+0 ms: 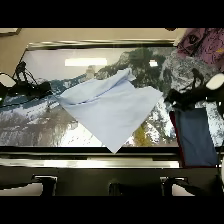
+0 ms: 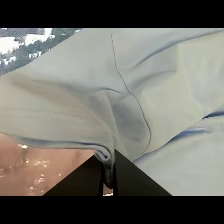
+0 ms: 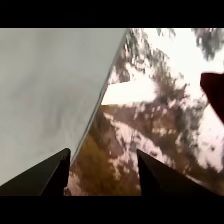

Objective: Fold the clothes and pants, and hang the long-sleeved shirts on hangers.

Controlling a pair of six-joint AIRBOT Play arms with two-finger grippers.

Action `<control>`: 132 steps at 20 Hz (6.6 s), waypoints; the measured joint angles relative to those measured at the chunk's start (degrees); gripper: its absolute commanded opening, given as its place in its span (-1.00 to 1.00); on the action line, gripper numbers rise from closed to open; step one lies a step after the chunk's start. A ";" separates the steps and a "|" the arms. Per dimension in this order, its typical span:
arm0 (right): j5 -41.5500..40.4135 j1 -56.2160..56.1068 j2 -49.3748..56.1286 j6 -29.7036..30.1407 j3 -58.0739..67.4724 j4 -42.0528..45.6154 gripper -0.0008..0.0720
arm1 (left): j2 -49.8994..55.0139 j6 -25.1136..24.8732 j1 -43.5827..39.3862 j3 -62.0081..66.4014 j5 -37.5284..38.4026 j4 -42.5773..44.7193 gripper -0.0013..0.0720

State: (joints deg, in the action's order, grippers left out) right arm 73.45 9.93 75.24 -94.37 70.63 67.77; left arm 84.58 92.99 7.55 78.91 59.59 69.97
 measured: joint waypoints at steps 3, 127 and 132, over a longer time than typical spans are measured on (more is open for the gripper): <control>-4.96 -2.10 -10.73 1.01 -19.85 -9.16 0.34 | 0.00 0.02 -0.09 0.00 0.15 -0.02 -0.91; -13.97 -0.22 -3.39 35.82 -35.98 -35.30 -0.89 | -22.01 -17.22 28.39 -50.45 6.69 -19.98 0.49; -14.62 -0.22 -4.83 34.23 -36.00 -35.60 -0.89 | -22.10 -16.96 26.32 -53.31 6.60 -22.25 0.49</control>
State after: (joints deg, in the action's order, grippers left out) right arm 58.83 9.72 70.41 -60.14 34.63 32.16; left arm 62.48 76.03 33.87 25.61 66.19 47.72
